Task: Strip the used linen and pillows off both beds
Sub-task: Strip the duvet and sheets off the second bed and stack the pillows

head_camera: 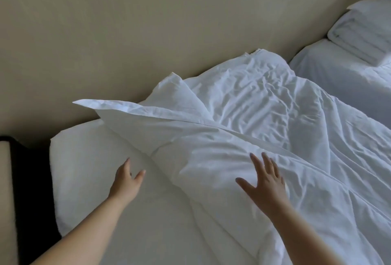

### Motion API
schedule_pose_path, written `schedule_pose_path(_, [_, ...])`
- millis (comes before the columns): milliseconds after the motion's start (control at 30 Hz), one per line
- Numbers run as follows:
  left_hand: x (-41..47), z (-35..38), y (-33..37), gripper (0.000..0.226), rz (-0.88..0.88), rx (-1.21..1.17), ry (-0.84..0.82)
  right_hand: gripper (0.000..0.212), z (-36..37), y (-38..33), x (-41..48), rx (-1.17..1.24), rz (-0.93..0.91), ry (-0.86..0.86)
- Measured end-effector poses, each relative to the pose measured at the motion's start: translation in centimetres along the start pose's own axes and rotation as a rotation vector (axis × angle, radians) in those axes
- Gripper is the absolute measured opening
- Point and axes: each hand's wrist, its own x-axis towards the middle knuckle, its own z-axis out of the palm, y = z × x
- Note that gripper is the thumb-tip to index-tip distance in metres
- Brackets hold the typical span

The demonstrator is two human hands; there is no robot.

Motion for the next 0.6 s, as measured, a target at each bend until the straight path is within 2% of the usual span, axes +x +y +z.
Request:
schedule_pose_path(100, [6.9,-2.0,1.4,0.069,-0.156,-0.29,0.007,0.089,0.1,-6.3,7.9,0.029,-0.13,0.017])
schedule_pose_path(200, [12.5,-3.1,2.8,0.066,-0.221,-0.566,-0.064,0.098,1.6,-10.0,13.7,0.03,-0.129,-0.055])
schedule_pose_path(267, [15.0,-2.5,3.7,0.066,-0.234,-0.717,-0.081,0.095,3.2,-10.5,16.2,0.06,-0.075,-0.149])
schedule_pose_path(333, [16.3,-1.5,4.7,0.065,-0.271,-0.783,-0.027,0.08,4.6,-9.7,17.6,0.07,-0.034,-0.186])
schedule_pose_path(367, [16.6,-1.0,5.2,0.053,-0.271,-0.793,0.006,0.07,5.1,-9.1,18.0,0.088,-0.038,-0.134])
schedule_pose_path(433, [17.1,-0.3,6.1,0.006,-0.208,-0.73,0.044,0.045,5.5,-8.1,17.9,0.102,-0.103,0.065])
schedule_pose_path(500, [17.5,-0.1,8.2,0.023,-0.126,-0.706,0.045,0.028,4.5,-7.5,17.8,0.106,-0.194,0.27])
schedule_pose_path(600, [17.6,-0.6,13.4,0.025,0.091,-0.726,-0.031,0.034,1.0,-6.3,17.7,0.066,-0.35,0.53])
